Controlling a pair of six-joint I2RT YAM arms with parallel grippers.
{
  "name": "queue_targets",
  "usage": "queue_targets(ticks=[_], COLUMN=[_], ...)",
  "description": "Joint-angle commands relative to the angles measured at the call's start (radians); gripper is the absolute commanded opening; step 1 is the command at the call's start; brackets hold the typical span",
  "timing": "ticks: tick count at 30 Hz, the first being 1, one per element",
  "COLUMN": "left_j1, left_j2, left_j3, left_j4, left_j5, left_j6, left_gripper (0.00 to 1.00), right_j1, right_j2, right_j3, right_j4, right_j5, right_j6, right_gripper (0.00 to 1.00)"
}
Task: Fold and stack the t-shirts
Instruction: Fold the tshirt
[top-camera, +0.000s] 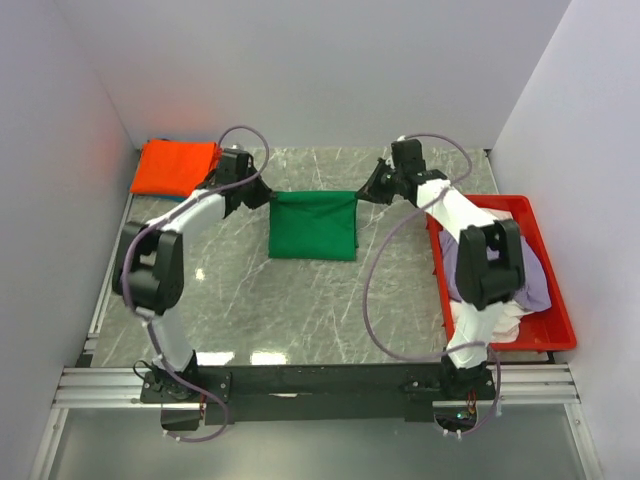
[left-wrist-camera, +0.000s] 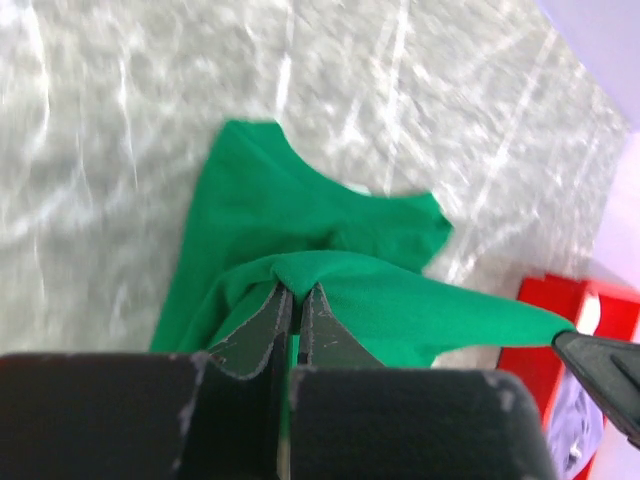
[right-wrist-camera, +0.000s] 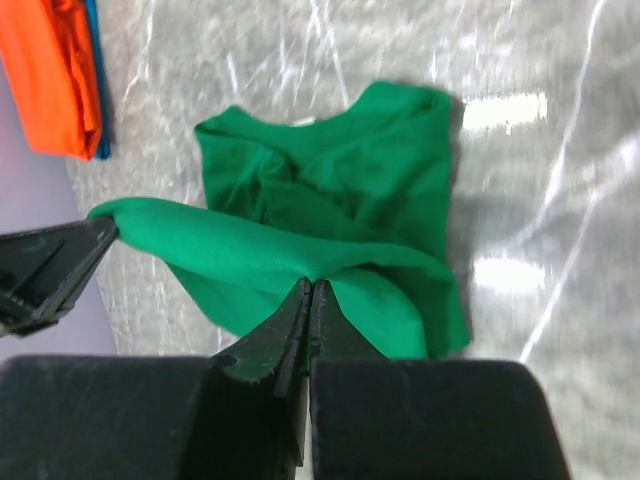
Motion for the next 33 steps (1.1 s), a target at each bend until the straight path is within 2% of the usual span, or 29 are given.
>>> queue_targets(ticks=[1,6,7,8,9,12,13,15,17,20,21,23,26,29,33], left_j1=[0.042,0.071,0.075,0.076,0.085,0.102,0.105,0.105,0.104,0.095,0.084,0.07,0.049,0.047,0.047], left_j2=[0.109,0.267,0.282,0.293,0.298,0.258,0.243,0.191,0.137,0.086,0.066,0.055,0.052,0.035,0.067], left_j3=[0.111,0.264,0.284,0.297,0.306,0.271,0.259,0.217,0.155,0.066,0.026,0.001,-0.019,-0.083,-0.064], left_j4=[0.03,0.01,-0.001,-0.006,-0.004,0.025,0.039,0.045,0.06,0.121,0.126,0.108,0.07,0.076,0.066], left_j5=[0.072,0.138,0.137,0.141,0.141,0.146,0.143,0.128,0.118,0.118,0.115,0.092,0.051,0.042,0.091], left_j6=[0.036,0.062,0.071,0.076,0.078,0.076,0.073,0.076,0.064,0.023,0.018,0.015,0.041,0.059,0.114], left_gripper=[0.0,0.01,0.05,0.16,0.38,0.65,0.69,0.75,0.73,0.64,0.54,0.44,0.48,0.67,0.76], right_j1=[-0.034,-0.061,-0.064,-0.064,-0.065,-0.065,-0.067,-0.064,-0.053,-0.021,-0.012,0.024,0.079,0.125,0.159], right_j2=[0.085,0.269,0.292,0.321,0.335,0.356,0.356,0.337,0.302,0.217,0.199,0.154,0.114,0.085,0.109], right_j3=[0.126,0.311,0.336,0.355,0.387,0.433,0.438,0.431,0.416,0.317,0.265,0.217,0.151,0.064,0.046], right_j4=[-0.013,-0.072,-0.085,-0.099,-0.11,-0.154,-0.162,-0.184,-0.203,-0.164,-0.152,-0.127,-0.116,-0.067,-0.059], right_j5=[-0.06,-0.098,-0.1,-0.098,-0.084,-0.061,-0.046,-0.032,0.011,0.052,0.055,0.061,0.094,0.091,0.094], right_j6=[-0.036,-0.067,-0.079,-0.084,-0.093,-0.113,-0.122,-0.136,-0.145,-0.151,-0.147,-0.145,-0.145,-0.134,-0.133], right_gripper=[0.0,0.0,0.08,0.14,0.29,0.43,0.48,0.51,0.51,0.51,0.5,0.5,0.49,0.49,0.49])
